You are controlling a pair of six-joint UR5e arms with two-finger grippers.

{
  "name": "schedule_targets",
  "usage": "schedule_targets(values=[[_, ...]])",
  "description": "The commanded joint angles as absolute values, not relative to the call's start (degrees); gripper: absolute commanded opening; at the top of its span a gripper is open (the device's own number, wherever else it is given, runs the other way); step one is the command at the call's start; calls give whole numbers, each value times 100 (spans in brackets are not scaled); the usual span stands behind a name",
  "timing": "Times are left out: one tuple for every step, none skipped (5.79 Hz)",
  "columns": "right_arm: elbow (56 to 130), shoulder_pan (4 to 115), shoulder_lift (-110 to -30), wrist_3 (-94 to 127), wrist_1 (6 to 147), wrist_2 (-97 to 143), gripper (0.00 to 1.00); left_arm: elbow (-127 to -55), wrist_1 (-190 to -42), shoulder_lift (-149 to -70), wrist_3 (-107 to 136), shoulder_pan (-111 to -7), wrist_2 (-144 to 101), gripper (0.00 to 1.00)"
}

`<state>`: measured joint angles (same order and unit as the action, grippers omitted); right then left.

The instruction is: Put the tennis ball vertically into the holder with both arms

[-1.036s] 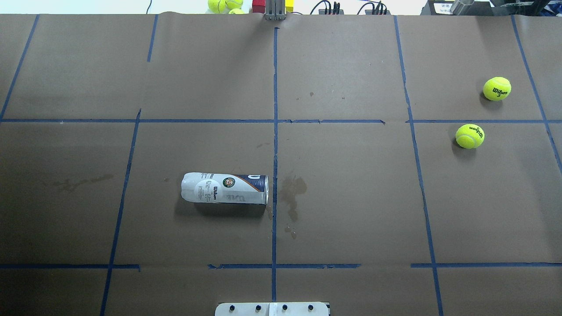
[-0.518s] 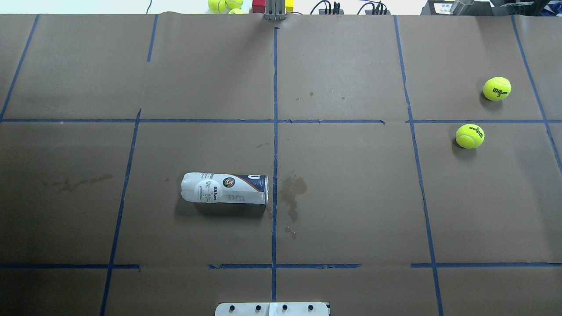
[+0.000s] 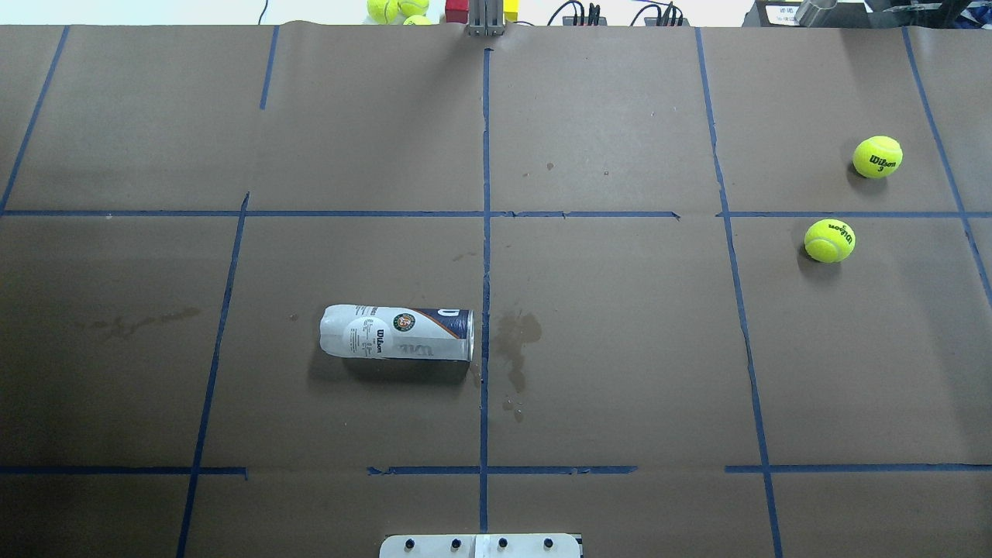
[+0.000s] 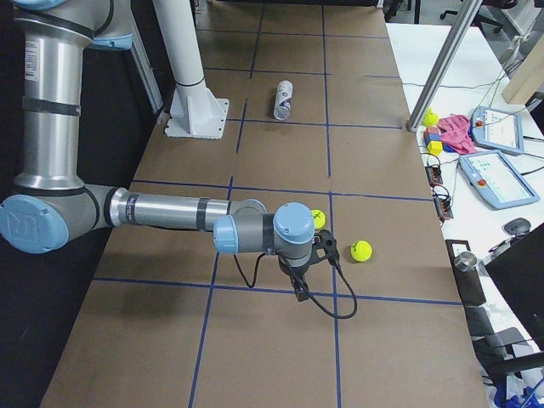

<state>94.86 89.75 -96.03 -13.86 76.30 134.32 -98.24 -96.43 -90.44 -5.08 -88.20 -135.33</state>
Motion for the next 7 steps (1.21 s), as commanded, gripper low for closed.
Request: schedule_targets(values=[[9326, 8974, -9396, -743, 7164, 13465, 100, -9844, -10832, -9158, -518, -8815, -13579, 100], [9334, 8982, -9404, -712, 7154, 13465, 100, -9531, -10993, -9245, -510, -8807, -13579, 100], [9290, 8974, -9413, -721, 7163, 13465, 100, -9466, -11709, -9342, -275, -8641, -13588, 100], [9316, 8982, -9491, -729, 7154, 13474, 100, -9544, -12568, -9491, -81, -7944, -13510, 100], [9308, 8974, -9501, -747, 7154, 13474, 100, -9554, -13073, -10075, -18, -7293, -13500, 100], [9316, 8974, -9501, -747, 7154, 13482, 100, -9606, -13078, -10455, 304, -6625, -13491, 100], [9316, 8974, -9501, -756, 7154, 13474, 100, -9641, -13096, -10955, 821, -6227, -13178, 100]])
